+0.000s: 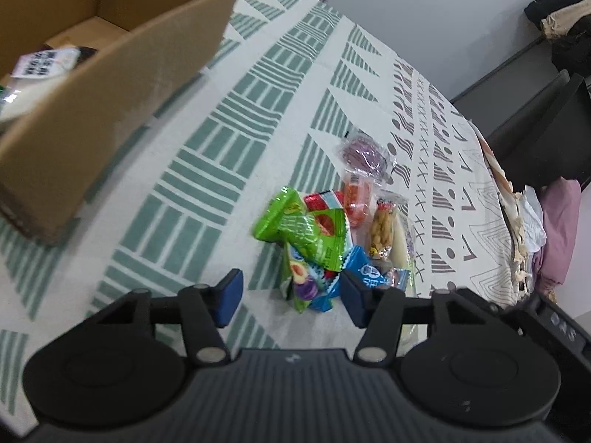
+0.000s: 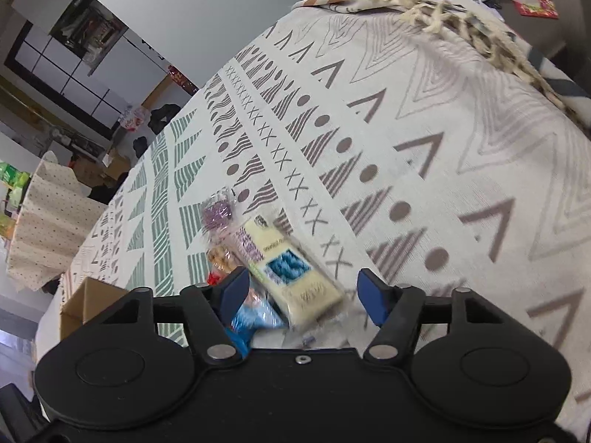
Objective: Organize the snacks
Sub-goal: 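Grasp blue-green candy pack with left gripper while right gripper grasps white rice-cake pack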
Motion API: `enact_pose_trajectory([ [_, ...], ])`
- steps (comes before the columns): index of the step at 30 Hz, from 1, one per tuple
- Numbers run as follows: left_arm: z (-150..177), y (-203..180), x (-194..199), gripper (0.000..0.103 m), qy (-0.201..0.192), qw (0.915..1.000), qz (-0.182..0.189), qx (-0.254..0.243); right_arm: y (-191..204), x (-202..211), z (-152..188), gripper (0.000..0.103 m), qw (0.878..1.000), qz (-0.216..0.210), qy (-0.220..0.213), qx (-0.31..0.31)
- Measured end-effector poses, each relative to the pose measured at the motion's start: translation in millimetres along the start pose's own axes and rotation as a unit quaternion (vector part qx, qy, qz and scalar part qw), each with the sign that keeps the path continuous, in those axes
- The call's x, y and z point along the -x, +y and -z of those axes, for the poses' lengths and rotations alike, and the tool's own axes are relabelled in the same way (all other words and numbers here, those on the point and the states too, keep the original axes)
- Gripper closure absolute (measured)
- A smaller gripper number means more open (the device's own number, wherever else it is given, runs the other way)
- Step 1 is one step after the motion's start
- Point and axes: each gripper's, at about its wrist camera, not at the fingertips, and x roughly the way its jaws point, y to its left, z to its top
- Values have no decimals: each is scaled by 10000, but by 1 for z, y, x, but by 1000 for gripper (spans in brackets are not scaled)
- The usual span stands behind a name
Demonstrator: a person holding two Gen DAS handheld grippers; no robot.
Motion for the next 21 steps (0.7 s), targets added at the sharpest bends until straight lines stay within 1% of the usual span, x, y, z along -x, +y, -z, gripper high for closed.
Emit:
enact_pose_trajectory([
  [5, 0, -6, -11, 48, 1, 10000, -6, -31, 12, -18, -3, 43, 9993, 111, 91, 352],
  [6, -1, -7, -12, 50, 12, 10000, -13, -35, 13, -21, -3, 43, 9991, 93, 119, 388],
  [8, -1, -9, -14, 56, 28, 9999, -42, -100, 15, -26, -3, 42, 9988, 112, 187, 440],
  [9, -1, -9, -15, 62, 39, 9999, -61, -112, 14, -28, -2, 42, 9987, 129, 230, 447],
  [10, -1, -9, -16, 71, 56, 9999, -72, -97, 13, -30, -1, 42, 9985, 152, 274, 443],
  [11, -2, -8, -17, 74, 73, 9999, -102, -69, 12, -31, 1, 43, 9984, 155, 324, 435],
  [12, -2, -7, -17, 75, 75, 9999, -98, -37, 12, -32, 2, 45, 9983, 158, 348, 434],
  [13, -2, -5, -17, 76, 68, 9999, -78, -17, 11, -32, 3, 51, 9980, 190, 365, 474],
  [14, -2, -5, -16, 76, 63, 9999, -74, -36, 11, -33, 3, 54, 9977, 214, 385, 519],
  [21, 1, 0, -3, 77, -22, 9999, -121, -33, 2, -23, 7, 62, 9986, 158, 421, 271],
])
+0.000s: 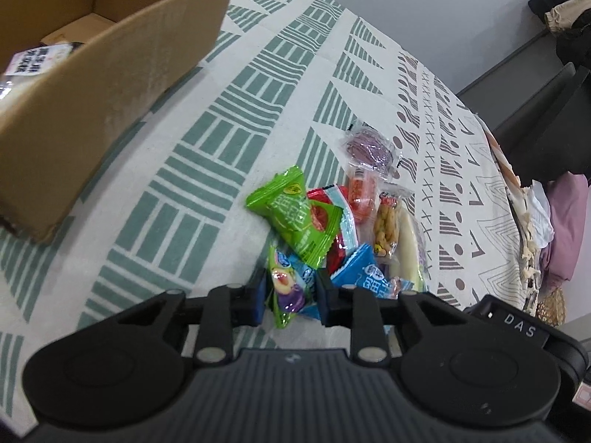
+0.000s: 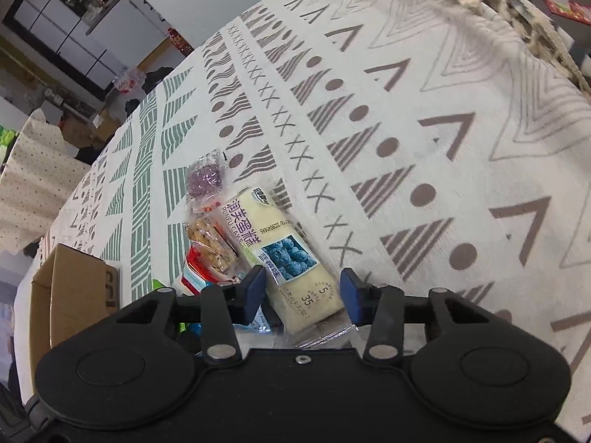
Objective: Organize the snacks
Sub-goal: 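Grasp blue-green candy pack with left gripper while right gripper grasps white rice-cake pack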
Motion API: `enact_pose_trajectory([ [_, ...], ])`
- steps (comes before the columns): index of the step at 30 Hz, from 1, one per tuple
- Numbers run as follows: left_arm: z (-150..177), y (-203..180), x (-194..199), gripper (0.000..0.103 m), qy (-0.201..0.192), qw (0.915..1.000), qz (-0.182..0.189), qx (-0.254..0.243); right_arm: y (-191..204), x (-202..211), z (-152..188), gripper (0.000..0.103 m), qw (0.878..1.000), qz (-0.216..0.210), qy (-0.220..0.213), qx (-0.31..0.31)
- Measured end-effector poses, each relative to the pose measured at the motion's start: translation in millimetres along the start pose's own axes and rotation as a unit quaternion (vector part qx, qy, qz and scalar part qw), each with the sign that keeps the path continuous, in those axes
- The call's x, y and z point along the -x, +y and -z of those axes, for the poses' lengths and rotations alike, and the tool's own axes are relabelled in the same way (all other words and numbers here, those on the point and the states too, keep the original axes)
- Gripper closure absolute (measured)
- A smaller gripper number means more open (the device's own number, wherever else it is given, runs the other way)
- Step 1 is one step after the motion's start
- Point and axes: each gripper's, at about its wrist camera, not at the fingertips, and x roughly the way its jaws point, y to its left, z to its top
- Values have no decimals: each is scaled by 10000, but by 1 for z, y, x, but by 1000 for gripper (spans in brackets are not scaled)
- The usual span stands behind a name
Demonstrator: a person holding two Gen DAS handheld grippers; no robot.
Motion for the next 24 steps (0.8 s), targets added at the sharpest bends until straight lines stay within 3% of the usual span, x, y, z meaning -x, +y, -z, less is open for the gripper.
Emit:
enact_pose_trajectory([
  [12, 7, 6, 35, 77, -204, 9997, 77, -75, -28, 23, 19, 64, 9937, -295, 443, -989],
  [15, 8, 8, 38, 77, -230, 9997, 80, -70, -22, 28, 20, 61, 9954, -314, 383, -822],
  [17, 7, 9, 39, 77, -232, 9997, 75, -77, -18, 28, 20, 48, 9970, -175, 334, -678],
  [20, 6, 9, 38, 77, -220, 9997, 49, -100, -10, 26, 18, 42, 9988, -56, 284, -383],
  [24, 8, 8, 28, 77, -84, 9998, -75, -136, -1, 17, 17, 40, 9994, 158, 320, -47],
])
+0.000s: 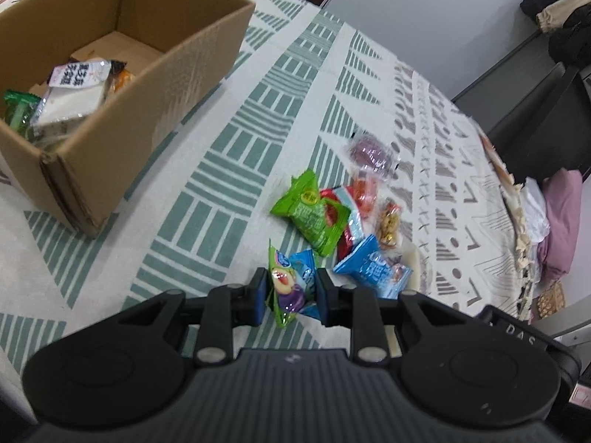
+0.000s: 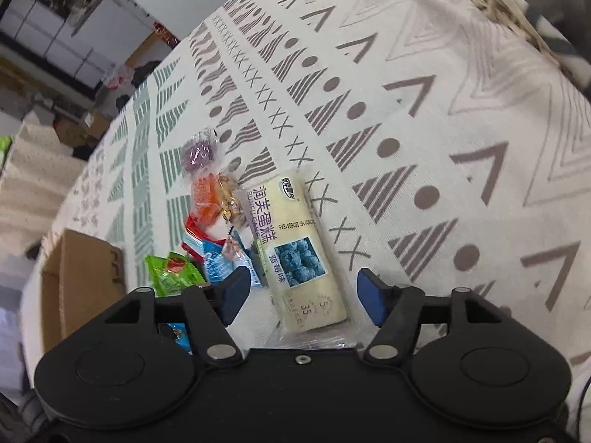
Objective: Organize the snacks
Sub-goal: 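Grasp blue-green candy pack with left gripper while right gripper grasps white rice-cake pack, then carry both packs over the cardboard box and open both grippers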
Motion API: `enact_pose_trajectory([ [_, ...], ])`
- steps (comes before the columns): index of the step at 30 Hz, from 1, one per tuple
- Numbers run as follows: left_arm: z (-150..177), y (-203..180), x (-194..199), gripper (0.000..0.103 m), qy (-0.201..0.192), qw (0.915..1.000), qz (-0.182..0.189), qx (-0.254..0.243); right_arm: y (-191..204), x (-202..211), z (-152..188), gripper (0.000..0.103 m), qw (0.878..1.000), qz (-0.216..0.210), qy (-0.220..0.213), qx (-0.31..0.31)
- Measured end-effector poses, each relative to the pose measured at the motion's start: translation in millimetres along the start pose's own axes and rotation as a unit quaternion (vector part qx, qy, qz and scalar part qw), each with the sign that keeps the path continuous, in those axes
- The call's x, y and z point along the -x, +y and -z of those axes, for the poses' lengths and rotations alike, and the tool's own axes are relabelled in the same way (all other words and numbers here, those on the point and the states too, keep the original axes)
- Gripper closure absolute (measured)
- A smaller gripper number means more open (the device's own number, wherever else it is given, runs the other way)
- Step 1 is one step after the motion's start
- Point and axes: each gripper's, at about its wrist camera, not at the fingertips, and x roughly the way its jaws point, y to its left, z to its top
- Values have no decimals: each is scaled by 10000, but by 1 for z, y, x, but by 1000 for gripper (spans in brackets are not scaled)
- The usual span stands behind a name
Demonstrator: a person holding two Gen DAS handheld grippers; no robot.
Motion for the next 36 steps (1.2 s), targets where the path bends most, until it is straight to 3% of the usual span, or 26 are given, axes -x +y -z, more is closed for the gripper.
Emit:
enact_pose_trajectory([
  [7, 6, -2, -20, 77, 328, 9992, -184, -124, 7, -15, -1, 39, 9993, 291, 63, 241],
  [16, 9, -10, -27, 75, 327, 9983, -282, -381, 18, -25, 1, 39, 9972, 420, 15, 612],
  [19, 7, -8, -25, 76, 338, 9986, -236, -342, 25, -25, 4, 63, 9953, 447, 19, 856],
  [36, -8, -10, 34, 77, -197, 9990, -47, -388, 25, 27, 5, 68, 9950, -604, -589, 527],
])
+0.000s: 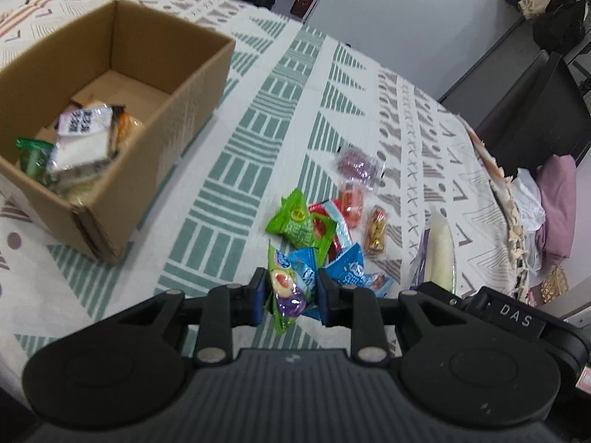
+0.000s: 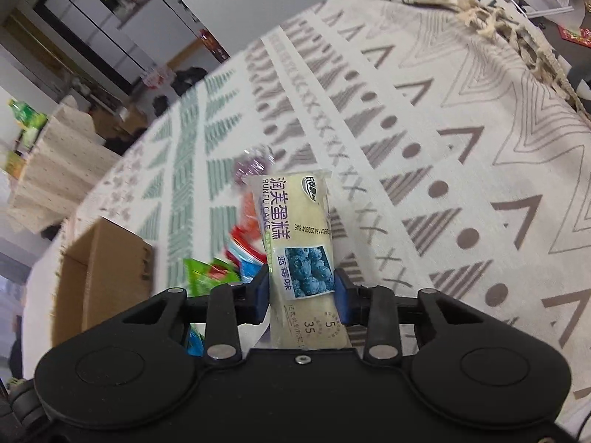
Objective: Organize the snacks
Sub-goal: 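Carry both packs over the cardboard box and open both grippers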
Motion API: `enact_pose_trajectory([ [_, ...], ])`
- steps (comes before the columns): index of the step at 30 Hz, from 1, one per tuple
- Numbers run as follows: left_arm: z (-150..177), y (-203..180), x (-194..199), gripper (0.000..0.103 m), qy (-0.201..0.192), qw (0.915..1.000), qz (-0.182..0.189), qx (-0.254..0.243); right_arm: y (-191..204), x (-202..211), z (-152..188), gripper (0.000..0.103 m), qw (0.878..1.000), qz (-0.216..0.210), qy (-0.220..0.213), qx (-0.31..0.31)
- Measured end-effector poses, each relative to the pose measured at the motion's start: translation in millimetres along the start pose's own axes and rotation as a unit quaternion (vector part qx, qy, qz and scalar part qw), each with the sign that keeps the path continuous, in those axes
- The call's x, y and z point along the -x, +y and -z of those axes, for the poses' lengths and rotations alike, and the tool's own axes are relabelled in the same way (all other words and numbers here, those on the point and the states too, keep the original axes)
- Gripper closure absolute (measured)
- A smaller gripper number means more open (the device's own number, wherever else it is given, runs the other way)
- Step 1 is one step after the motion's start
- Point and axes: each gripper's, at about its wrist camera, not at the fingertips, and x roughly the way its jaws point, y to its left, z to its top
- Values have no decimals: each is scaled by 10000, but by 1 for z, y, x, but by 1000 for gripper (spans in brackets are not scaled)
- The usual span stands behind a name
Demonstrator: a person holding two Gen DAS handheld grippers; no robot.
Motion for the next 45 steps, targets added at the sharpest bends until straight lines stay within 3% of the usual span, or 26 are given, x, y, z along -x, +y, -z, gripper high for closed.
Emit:
enact_pose_trajectory([
  [8, -23, 7, 33, 77, -381, 9992, -62, -92, 23, 17, -6, 68, 9967, -684, -373, 209],
  [25, -65, 49, 86, 77, -1022, 9943, -307, -14, 77, 22, 1, 68, 9863, -1236, -931, 576],
  [37, -78, 90, 101, 77, -1170, 9919, -440, 223, 139, 11, 22, 68, 9721, -1940, -918, 952],
  [45, -87, 114, 95, 77, -1132, 9914, -546, 368, 166, -5, 35, 68, 9671, -2098, -748, 1233],
])
